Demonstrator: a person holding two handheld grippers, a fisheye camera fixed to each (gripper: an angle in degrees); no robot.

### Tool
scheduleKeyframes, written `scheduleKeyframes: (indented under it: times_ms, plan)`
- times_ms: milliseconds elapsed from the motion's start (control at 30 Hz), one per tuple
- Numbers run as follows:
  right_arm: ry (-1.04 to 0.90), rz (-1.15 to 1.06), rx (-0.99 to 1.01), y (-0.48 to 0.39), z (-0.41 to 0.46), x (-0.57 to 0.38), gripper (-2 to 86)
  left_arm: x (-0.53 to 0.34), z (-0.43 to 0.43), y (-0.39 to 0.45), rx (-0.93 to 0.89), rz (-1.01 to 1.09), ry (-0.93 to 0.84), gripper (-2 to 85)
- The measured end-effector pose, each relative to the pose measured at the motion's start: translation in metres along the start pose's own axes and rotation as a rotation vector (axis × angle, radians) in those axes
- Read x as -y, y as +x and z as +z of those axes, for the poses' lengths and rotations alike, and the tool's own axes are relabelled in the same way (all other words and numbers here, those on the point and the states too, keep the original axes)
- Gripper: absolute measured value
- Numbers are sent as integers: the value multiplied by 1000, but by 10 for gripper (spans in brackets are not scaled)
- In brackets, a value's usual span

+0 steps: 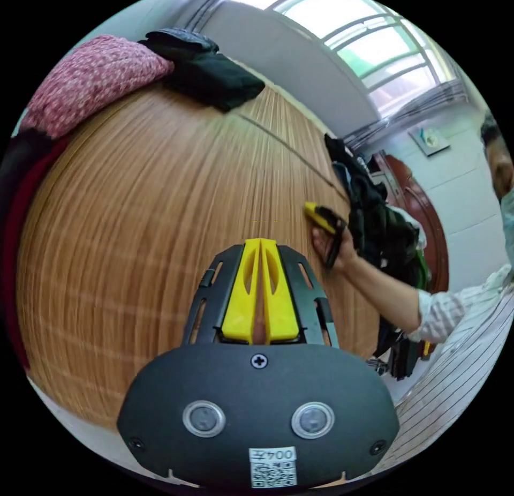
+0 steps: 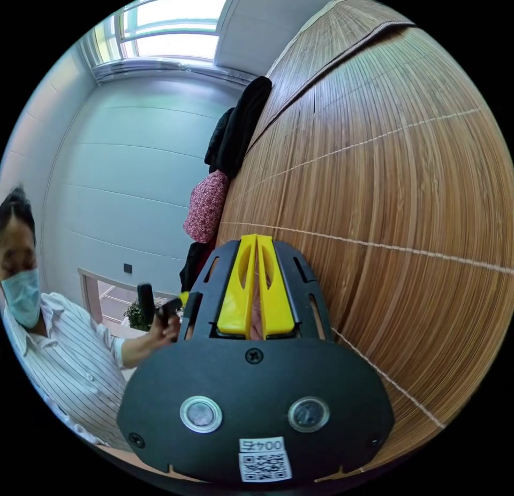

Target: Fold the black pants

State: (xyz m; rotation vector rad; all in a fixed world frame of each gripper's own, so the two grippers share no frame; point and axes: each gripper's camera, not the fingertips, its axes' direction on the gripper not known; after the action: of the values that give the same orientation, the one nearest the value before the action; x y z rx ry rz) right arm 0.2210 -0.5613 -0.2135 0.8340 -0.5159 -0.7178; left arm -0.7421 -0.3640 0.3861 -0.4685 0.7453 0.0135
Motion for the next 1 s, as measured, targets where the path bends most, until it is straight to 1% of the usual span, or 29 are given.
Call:
scheduleKeyframes:
  times_ms: [67,100,167,200,267,300,367,467,533,600,767,867,1000]
  plan:
    - [-18,-32,-21,-23,1,-10,-8,-106,-5,13,3,-52,-48,2]
    - [-36,-42,-18,-31,2,-12,-8,-128,-7,14,-8,-71,-52,2]
    - [-66,-97,-29,-68,0,-28,-8,-202,-21,14,-30,-119,-36,2]
    - [-69,-103,-30,-79,-3,-34,-8,-217,-26,14,-35,-125,-26,2]
    - [-61,-155,4,-126,-20,-67,-7,-268,-41,14,-58,-121,19,2]
    - [-60,-175,-2,-138,-24,-77,-7,-279,-43,15,-62,-114,27,2]
    - [-91,-253,-83,-187,-39,-118,-7,-321,-43,19,-88,-75,44,2]
    - [-130,-322,-175,-231,-56,-168,-7,-368,-38,19,-140,-46,63,3]
    - [-135,-337,-185,-249,-67,-194,-7,-392,-41,19,-92,-38,43,3]
    - [-146,-342,-195,-265,-76,-213,-7,-417,-53,17,-94,-17,68,4]
    - [-211,-395,-236,-314,-91,-256,-8,-483,-78,-40,-338,-153,91,8]
    - [-201,-444,-265,-354,-97,-291,-7,-516,-95,-29,-300,-110,101,8]
    - [-123,-417,-335,-405,-114,-351,-6,-559,-108,-33,-352,-110,106,6]
